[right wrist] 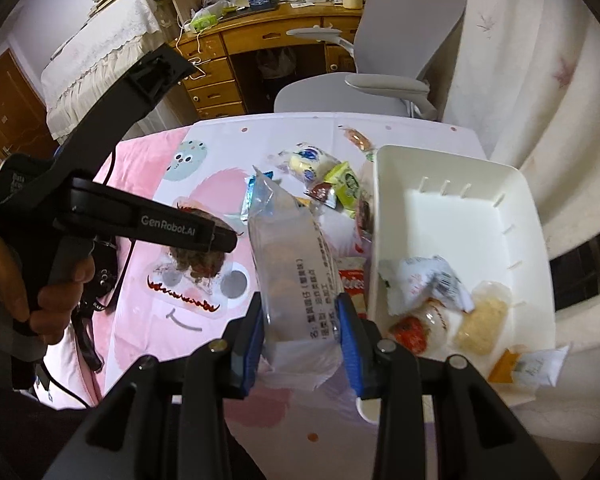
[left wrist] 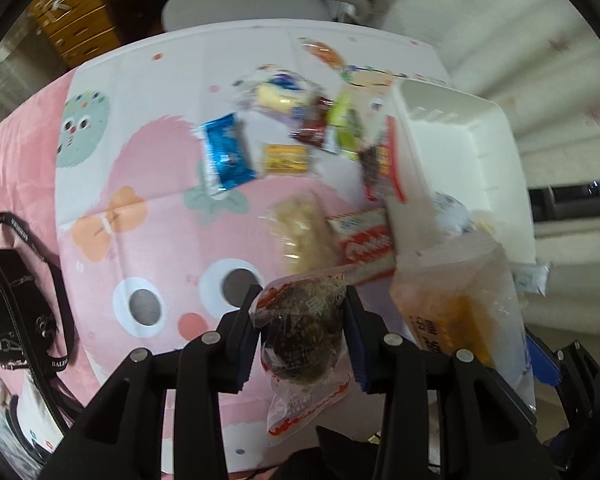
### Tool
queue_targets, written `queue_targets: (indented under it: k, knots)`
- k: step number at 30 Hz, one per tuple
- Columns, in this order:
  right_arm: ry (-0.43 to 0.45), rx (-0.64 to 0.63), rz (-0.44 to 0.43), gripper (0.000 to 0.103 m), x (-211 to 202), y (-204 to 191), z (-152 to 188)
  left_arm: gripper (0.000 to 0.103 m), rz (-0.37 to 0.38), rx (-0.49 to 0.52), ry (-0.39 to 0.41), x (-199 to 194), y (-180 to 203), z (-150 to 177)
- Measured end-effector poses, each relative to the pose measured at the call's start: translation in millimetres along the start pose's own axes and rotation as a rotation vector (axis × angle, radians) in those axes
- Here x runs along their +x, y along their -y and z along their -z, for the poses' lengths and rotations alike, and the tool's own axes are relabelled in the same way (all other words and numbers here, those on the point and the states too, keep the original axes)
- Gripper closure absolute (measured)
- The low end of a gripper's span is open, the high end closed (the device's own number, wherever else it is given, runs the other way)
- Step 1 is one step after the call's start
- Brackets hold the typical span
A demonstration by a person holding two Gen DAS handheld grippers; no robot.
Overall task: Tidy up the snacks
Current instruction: 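Lift both held bags and carry them over the white tray, then open both tools to drop the two bags into the tray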
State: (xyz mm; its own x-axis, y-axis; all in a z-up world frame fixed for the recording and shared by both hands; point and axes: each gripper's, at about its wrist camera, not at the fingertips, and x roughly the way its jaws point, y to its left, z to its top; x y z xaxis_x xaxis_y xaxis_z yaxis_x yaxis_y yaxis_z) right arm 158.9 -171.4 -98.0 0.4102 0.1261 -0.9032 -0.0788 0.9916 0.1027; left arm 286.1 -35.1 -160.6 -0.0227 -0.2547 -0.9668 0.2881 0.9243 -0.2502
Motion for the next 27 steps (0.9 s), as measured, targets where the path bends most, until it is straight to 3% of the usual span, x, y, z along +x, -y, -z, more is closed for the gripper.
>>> queue_targets:
  k: [10,18,24,25,26,27]
  knots:
    - [0.006,0.114,0.097,0.068,-33.9,47.0,23.3,0.066,0.096,0.195,0.002,-6.3,78.1,0.5]
    - [-0.005,0.236,0.202,0.067,-42.4,88.4,43.1,0.065,0.240,0.342,0.024,0.8,136.5,-2.6]
    - [0.017,0.311,0.255,0.068,-47.8,112.6,51.8,0.064,0.295,0.406,0.018,10.5,175.3,-10.4]
    - [0.030,0.321,0.262,0.068,-48.9,115.5,51.8,0.060,0.286,0.406,0.020,11.3,179.0,-11.1]
    - [0.048,0.337,0.266,0.068,-51.0,118.9,51.7,0.046,0.276,0.402,0.015,12.9,182.5,-12.1]
    - [0.064,0.366,0.266,0.068,-53.1,123.0,50.9,0.039,0.272,0.394,0.011,13.3,183.3,-12.4]
